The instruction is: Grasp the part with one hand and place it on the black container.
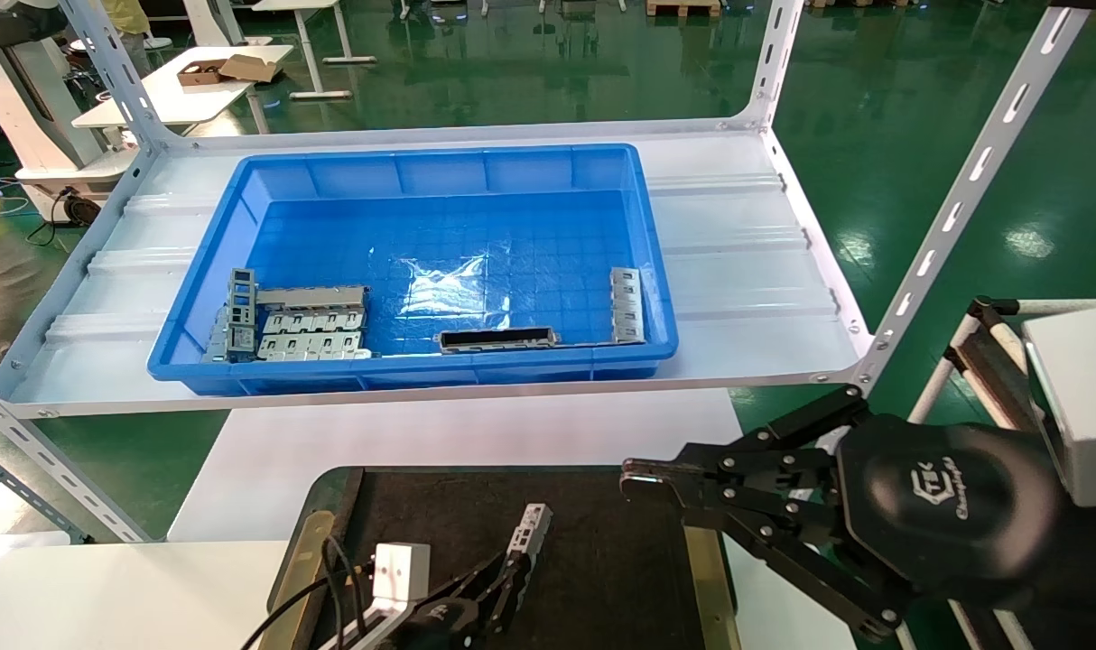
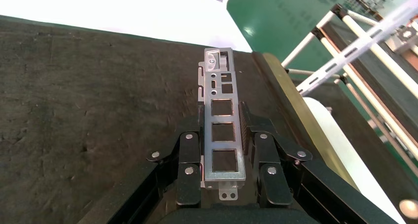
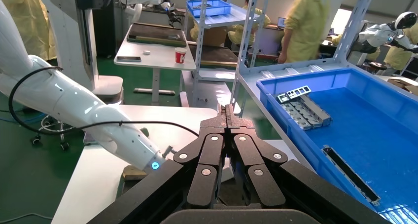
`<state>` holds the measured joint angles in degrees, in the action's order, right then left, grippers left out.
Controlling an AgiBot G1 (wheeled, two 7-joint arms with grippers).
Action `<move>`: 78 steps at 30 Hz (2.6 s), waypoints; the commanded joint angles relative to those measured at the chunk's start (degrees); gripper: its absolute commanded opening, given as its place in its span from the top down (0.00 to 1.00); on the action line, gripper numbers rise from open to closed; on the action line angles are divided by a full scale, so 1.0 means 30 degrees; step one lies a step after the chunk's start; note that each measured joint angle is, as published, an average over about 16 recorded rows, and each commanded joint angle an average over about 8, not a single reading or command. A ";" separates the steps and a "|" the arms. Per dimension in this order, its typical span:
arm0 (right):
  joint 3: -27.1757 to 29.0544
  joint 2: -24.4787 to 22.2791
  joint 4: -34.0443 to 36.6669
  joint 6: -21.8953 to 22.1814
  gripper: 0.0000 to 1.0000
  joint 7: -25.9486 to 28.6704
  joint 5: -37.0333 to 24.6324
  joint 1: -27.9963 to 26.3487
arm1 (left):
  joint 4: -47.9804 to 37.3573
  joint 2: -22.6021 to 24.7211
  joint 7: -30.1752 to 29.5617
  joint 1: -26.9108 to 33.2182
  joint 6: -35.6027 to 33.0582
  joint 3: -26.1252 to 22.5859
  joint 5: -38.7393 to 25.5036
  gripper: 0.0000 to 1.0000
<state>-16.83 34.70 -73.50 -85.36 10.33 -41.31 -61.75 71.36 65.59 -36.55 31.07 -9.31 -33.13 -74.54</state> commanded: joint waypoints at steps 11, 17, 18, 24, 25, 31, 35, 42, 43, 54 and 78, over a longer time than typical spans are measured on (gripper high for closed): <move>-0.0013 -0.0005 0.0000 0.0006 1.00 -0.0007 0.0009 -0.0003 | -0.2661 0.1566 -0.1209 0.1158 0.2506 -0.1416 -0.0496 1.00; -0.0020 -0.0008 0.0000 0.0009 1.00 -0.0010 0.0014 -0.0004 | -0.3603 0.2030 -0.1446 0.1668 0.3298 -0.1941 -0.0346 1.00; -0.0021 -0.0009 0.0000 0.0009 1.00 -0.0011 0.0014 -0.0005 | -0.3706 0.2087 -0.1476 0.1735 0.3407 -0.2024 -0.0299 1.00; -0.0027 -0.0011 0.0000 0.0012 0.99 -0.0014 0.0019 -0.0006 | -0.4122 0.2304 -0.1584 0.2005 0.3975 -0.2503 0.0069 1.00; -0.0028 -0.0012 0.0000 0.0012 0.94 -0.0014 0.0020 -0.0006 | -0.4169 0.2322 -0.1588 0.2035 0.4059 -0.2583 0.0138 0.99; -0.0035 -0.0014 0.0000 0.0015 0.23 -0.0018 0.0024 -0.0008 | -0.4331 0.2338 -0.1533 0.2171 0.4543 -0.3086 0.0615 0.40; -0.0039 -0.0016 0.0000 0.0017 0.00 -0.0020 0.0027 -0.0009 | -0.4348 0.2304 -0.1447 0.2247 0.4855 -0.3425 0.0997 0.02; -0.0047 -0.0019 0.0000 0.0020 0.00 -0.0023 0.0032 -0.0010 | -0.4300 0.2230 -0.1186 0.2378 0.5406 -0.4041 0.1751 0.00; -0.0048 -0.0020 0.0000 0.0021 0.00 -0.0024 0.0033 -0.0011 | -0.4292 0.2219 -0.1134 0.2399 0.5490 -0.4135 0.1871 0.00; -0.0059 -0.0024 0.0000 0.0026 0.00 -0.0030 0.0041 -0.0013 | -0.3814 0.1896 -0.0227 0.2912 0.6276 -0.5253 0.3122 0.00; -0.0084 -0.0035 0.0000 0.0036 0.00 -0.0042 0.0058 -0.0019 | 0.1807 -0.5261 0.0236 0.6093 0.0945 -0.9482 0.5353 0.00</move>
<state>-17.08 34.60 -73.50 -85.25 10.20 -41.14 -61.81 76.07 50.43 -35.13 49.10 -7.08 -60.52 -58.38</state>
